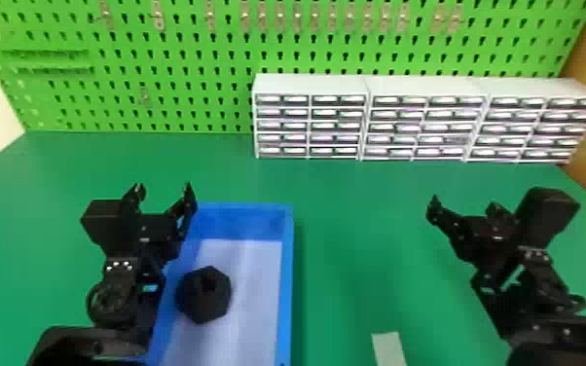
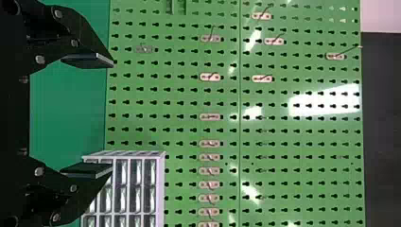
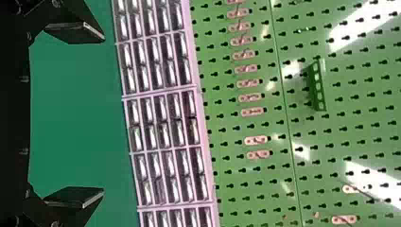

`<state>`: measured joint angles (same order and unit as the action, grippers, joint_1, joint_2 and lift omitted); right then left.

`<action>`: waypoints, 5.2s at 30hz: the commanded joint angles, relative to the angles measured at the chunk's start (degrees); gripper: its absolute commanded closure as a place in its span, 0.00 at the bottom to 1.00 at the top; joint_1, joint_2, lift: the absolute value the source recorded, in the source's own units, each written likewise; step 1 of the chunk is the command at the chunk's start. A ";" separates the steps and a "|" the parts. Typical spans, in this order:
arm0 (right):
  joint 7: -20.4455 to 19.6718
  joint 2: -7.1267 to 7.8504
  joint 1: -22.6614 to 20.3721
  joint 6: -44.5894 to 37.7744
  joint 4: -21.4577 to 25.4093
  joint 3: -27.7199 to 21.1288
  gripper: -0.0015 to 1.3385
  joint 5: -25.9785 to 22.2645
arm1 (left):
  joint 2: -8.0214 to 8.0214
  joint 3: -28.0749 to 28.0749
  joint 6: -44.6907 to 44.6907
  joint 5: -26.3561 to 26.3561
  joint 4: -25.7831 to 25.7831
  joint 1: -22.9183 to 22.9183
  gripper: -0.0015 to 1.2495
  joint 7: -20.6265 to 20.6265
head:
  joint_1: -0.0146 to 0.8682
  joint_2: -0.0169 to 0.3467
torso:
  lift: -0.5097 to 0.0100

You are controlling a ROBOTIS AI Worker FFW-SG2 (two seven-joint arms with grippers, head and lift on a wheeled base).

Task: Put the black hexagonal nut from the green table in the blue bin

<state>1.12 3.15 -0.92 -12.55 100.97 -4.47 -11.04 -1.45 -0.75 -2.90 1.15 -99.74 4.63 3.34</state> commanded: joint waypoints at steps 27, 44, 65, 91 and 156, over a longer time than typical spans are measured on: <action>-5.33 1.34 -4.17 7.63 0.89 3.85 0.12 6.91 | -0.04 -0.04 0.00 0.87 0.16 0.64 0.38 0.00 | 0.76 0.20 | 0.80; -5.33 1.60 -4.35 7.89 1.33 3.68 0.12 7.26 | -0.04 -0.30 0.00 0.87 0.16 0.46 0.38 0.00 | 0.76 0.20 | 0.80; -5.33 2.04 -4.53 8.24 1.60 3.59 0.12 7.44 | -0.04 -0.39 0.00 0.78 0.16 0.38 0.38 0.00 | 0.76 0.20 | 0.80; -5.33 2.39 -4.53 7.98 1.60 4.03 0.12 7.44 | -0.04 -0.30 0.00 0.78 0.16 0.29 0.38 0.00 | 0.76 0.20 | 0.80; -5.33 2.21 -5.67 7.80 1.60 3.77 0.12 7.09 | -0.04 -0.83 0.00 0.60 0.07 0.29 0.38 0.00 | 0.76 0.20 | 0.80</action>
<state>-4.20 5.25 -6.49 -4.75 102.57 -0.76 -4.06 -1.49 -1.43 -2.90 1.76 -99.65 4.96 3.34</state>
